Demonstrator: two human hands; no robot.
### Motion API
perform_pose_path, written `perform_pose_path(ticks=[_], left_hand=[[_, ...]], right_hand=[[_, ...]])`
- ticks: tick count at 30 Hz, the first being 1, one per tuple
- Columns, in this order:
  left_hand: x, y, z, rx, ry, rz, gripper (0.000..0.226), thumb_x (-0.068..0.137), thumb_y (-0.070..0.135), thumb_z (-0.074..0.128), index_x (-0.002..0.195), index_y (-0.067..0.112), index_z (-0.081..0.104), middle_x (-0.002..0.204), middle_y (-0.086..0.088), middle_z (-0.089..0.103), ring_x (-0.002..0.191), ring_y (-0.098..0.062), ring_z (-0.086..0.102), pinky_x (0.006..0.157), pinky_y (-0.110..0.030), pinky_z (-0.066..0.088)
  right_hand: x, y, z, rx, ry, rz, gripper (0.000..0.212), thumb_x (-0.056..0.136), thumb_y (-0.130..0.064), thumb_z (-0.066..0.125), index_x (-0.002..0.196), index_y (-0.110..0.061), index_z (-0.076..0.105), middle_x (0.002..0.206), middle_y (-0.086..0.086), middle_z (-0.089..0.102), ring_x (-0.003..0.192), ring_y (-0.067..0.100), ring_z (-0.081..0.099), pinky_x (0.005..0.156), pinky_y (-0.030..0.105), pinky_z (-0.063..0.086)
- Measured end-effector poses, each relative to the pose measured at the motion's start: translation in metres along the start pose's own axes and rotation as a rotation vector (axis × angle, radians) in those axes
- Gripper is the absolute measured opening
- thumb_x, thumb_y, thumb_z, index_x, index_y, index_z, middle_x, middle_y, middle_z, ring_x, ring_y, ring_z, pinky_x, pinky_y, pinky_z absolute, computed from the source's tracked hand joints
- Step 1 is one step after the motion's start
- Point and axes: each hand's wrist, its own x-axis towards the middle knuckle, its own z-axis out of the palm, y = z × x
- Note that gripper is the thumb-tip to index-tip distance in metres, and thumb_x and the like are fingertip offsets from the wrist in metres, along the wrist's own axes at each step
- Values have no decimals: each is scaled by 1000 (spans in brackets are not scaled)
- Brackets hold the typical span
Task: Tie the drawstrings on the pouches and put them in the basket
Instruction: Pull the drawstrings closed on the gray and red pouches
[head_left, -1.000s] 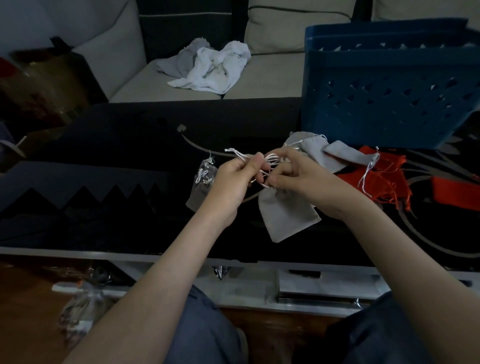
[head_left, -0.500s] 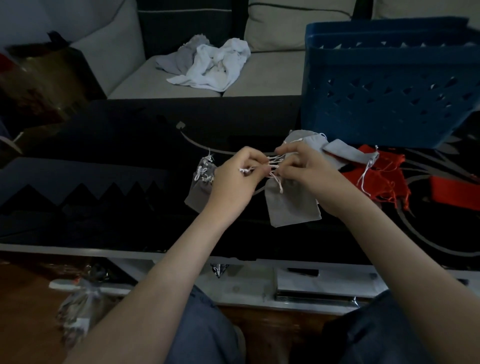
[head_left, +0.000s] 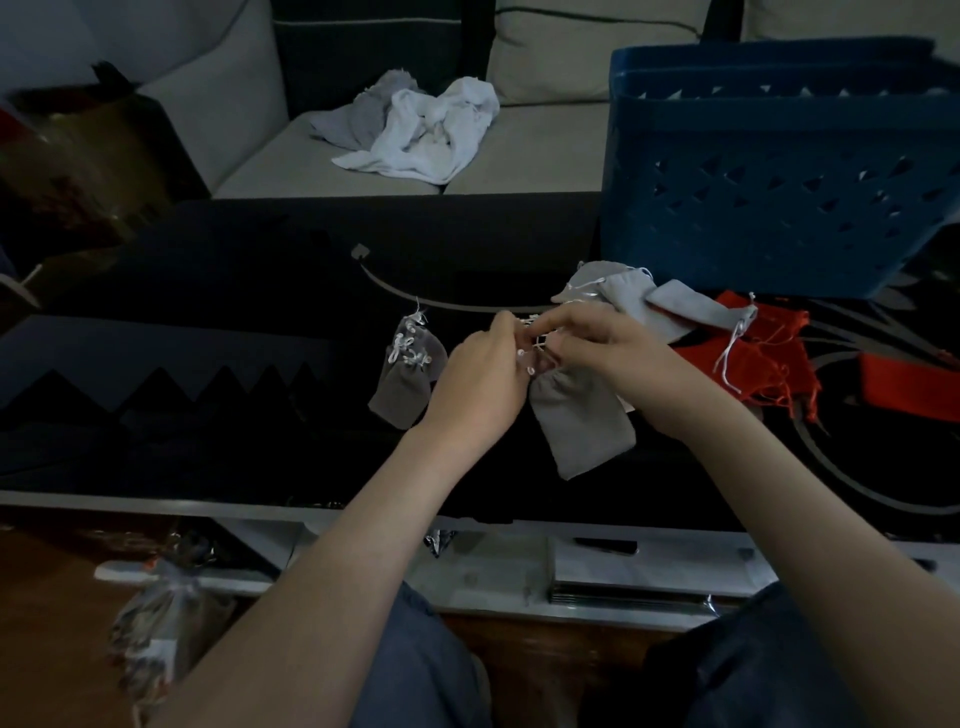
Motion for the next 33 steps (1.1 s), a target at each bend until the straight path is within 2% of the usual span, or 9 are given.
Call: perform_pose_path(ticks=[4, 7, 8, 11, 15, 19, 23, 30, 33], left_hand=[[-2, 2, -4, -132, 155, 40, 5, 96, 20, 51, 92, 16, 50, 78, 4, 57, 79, -13, 55, 65, -26, 42], [-5, 7, -6, -228, 208, 102, 9, 94, 15, 54, 88, 21, 50, 72, 11, 52, 75, -8, 52, 62, -18, 37], [-5, 8, -7, -248, 215, 127, 12, 93, 13, 54, 87, 23, 49, 74, 11, 53, 76, -7, 52, 63, -16, 37], [-7, 8, -7, -263, 264, 187, 17, 93, 12, 54, 87, 26, 48, 79, 8, 56, 77, -8, 53, 64, -14, 38], [-7, 7, -7, -262, 290, 235, 14, 93, 12, 55, 91, 25, 51, 84, 3, 60, 81, -12, 56, 68, -21, 44], [-4, 5, -6, -280, 316, 232, 6, 93, 10, 56, 97, 13, 59, 89, 1, 64, 84, -14, 61, 72, -29, 50], [-3, 6, -5, -269, 314, 254, 6, 94, 10, 56, 99, 11, 60, 91, 1, 65, 86, -13, 62, 74, -26, 50], [-3, 6, -4, -288, 296, 243, 8, 94, 11, 56, 100, 10, 61, 93, 1, 66, 87, -11, 63, 72, -15, 47], [-4, 7, -3, -335, 255, 222, 11, 96, 12, 54, 102, 9, 63, 92, -2, 67, 87, -11, 64, 74, -21, 50]], right_hand=[[-1, -4, 0, 44, 11, 51, 25, 100, -8, 39, 109, -11, 62, 85, 8, 65, 80, 11, 59, 73, 18, 49], [-1, -4, 2, -14, 3, 31, 22, 97, -7, 47, 110, -13, 63, 105, 18, 67, 92, 22, 61, 81, 32, 50], [-1, -4, 3, -33, -11, 25, 21, 96, -7, 48, 111, -12, 63, 106, 19, 66, 92, 23, 60, 80, 32, 49], [-1, -5, 5, -51, -27, 14, 18, 95, -7, 50, 106, -11, 64, 97, 11, 65, 82, 12, 58, 67, 17, 47], [-1, -4, 2, -39, 28, 16, 11, 93, -10, 55, 89, -14, 64, 79, -2, 61, 62, -6, 54, 58, 9, 44], [1, -5, 2, 41, 148, 34, 14, 94, -16, 54, 84, -13, 62, 80, 2, 61, 70, 4, 56, 64, 14, 46], [3, -5, 3, 120, 244, 0, 14, 96, -14, 49, 86, -10, 57, 82, 2, 62, 75, 7, 59, 70, 19, 50], [1, -9, 2, 411, 258, -124, 8, 96, -8, 47, 93, -7, 54, 77, 1, 68, 72, 9, 66, 67, 18, 51], [1, -8, 1, 563, 230, -146, 9, 97, -8, 44, 96, -8, 53, 79, 2, 69, 78, 13, 67, 74, 25, 54]])
